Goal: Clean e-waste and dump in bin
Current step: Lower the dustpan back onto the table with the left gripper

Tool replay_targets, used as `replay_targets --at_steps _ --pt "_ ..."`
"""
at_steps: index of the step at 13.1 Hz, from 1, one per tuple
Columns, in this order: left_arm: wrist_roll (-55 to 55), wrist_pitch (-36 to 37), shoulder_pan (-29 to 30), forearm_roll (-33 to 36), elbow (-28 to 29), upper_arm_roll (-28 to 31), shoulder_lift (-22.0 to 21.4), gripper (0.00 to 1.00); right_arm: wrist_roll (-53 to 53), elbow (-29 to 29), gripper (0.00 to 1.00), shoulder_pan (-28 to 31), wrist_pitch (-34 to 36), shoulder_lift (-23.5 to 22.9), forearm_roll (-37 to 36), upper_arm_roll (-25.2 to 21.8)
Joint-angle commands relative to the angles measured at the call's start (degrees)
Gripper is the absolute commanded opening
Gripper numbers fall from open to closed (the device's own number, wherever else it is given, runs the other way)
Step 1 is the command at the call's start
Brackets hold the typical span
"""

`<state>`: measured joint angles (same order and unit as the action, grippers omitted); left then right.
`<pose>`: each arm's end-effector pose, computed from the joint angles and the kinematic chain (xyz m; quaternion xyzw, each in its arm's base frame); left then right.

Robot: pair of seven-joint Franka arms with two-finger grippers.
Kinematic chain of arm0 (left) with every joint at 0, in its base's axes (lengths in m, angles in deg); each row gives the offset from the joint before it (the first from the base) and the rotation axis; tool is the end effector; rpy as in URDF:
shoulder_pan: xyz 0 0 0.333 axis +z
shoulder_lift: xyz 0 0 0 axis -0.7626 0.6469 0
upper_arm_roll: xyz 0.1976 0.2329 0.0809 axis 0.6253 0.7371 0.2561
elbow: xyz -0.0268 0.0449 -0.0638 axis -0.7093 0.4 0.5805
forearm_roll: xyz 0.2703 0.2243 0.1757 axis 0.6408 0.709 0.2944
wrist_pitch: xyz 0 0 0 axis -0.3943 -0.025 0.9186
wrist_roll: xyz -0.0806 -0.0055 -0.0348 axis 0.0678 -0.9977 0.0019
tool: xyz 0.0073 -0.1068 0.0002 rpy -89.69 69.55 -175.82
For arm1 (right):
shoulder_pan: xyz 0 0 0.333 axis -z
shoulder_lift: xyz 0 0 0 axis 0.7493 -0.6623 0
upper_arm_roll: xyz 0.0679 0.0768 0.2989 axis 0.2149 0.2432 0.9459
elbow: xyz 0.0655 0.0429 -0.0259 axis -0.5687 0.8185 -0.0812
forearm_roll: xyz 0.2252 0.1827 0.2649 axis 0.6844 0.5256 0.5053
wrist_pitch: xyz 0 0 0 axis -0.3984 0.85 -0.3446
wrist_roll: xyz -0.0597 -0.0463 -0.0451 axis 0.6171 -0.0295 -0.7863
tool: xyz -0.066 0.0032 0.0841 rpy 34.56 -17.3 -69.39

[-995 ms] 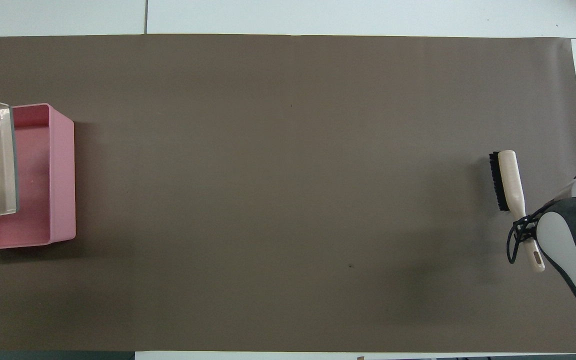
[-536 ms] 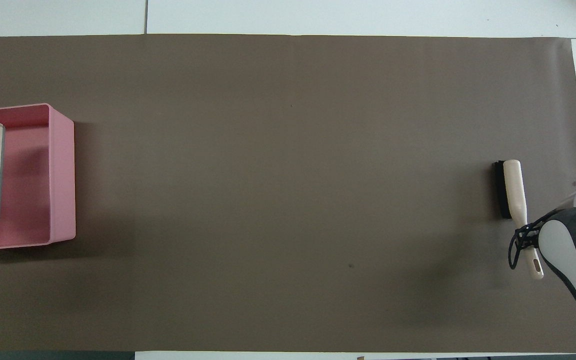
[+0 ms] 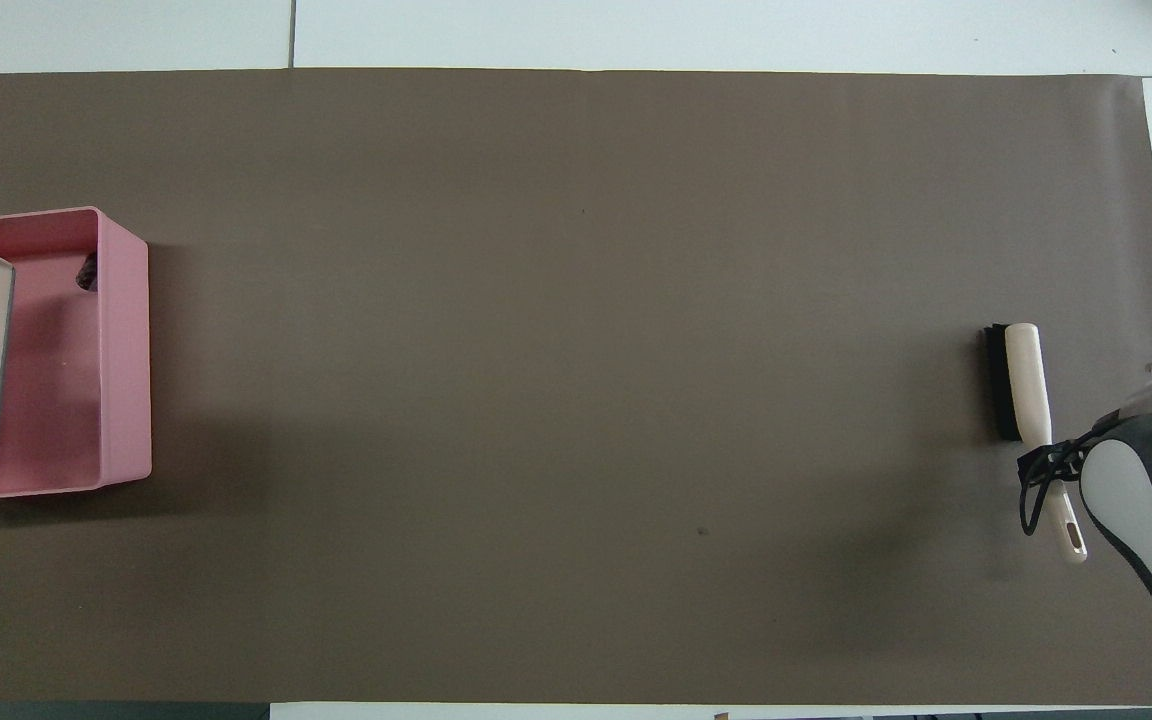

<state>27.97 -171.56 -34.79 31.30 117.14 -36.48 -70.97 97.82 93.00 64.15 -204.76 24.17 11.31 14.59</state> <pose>0.5598 0.1932 0.4549 -0.5810 0.6565 0.3143 0.3642 0.4455 -0.1312 0.3537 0.9916 0.0094 -0.1272 0.0198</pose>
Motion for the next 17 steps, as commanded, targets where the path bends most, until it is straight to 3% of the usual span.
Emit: replay_targets --at_steps 1,4,6,10,12,15,17 --pt "-1.30 2.79 -1.89 3.82 -0.11 0.46 -0.23 0.00 1.54 -6.86 1.00 -0.77 -0.35 0.30 0.14 0.51" --pt "-3.22 4.29 -2.16 8.04 -0.11 0.46 -0.23 0.01 1.89 -14.34 1.00 -2.69 0.52 0.91 -0.12 1.12" --pt "-4.73 6.92 -3.73 10.07 -0.46 0.46 -0.23 0.14 -0.55 -20.14 1.00 -4.02 3.32 0.74 0.05 1.39" --pt "-1.15 8.78 -6.64 9.72 -1.86 0.02 -1.20 0.02 -15.29 -32.70 1.00 -7.09 17.53 0.39 0.84 1.83" --pt "1.16 8.86 -6.90 6.58 -4.41 -0.16 -1.11 0.00 -22.42 -37.64 1.00 -9.28 23.43 -0.83 1.37 1.92" --pt "1.33 9.83 -8.75 -0.19 -6.17 -0.25 -1.19 0.00 -24.30 -41.17 1.00 -9.21 27.94 -2.42 3.04 1.83" --pt "3.60 10.09 -8.84 -10.61 -7.57 -0.25 -2.50 0.00 -23.68 -41.96 1.00 -9.47 30.30 -2.51 3.04 1.83"
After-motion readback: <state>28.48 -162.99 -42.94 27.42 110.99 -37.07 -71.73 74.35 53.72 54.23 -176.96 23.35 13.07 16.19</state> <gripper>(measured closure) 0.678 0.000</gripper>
